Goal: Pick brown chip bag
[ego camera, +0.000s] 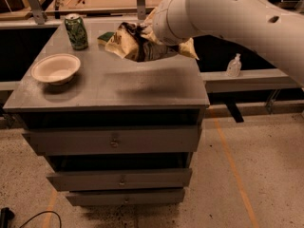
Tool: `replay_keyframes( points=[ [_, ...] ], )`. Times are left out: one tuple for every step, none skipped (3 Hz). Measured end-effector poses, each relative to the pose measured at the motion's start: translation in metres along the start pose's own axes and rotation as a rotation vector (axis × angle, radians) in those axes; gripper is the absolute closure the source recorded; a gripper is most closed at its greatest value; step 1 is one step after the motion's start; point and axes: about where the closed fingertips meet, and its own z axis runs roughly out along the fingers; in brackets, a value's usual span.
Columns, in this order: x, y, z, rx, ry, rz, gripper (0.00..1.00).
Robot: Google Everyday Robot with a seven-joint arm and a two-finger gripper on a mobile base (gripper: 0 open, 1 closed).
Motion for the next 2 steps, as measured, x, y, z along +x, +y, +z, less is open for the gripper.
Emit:
replay_keyframes(
  points=[
    [-0.0097,-0.0202,-0.0132,0.057,-0.029,0.010,1.00],
    [-0.0098,-0.0202,-0.0133,0.057,-0.029,0.010,1.00]
  ],
)
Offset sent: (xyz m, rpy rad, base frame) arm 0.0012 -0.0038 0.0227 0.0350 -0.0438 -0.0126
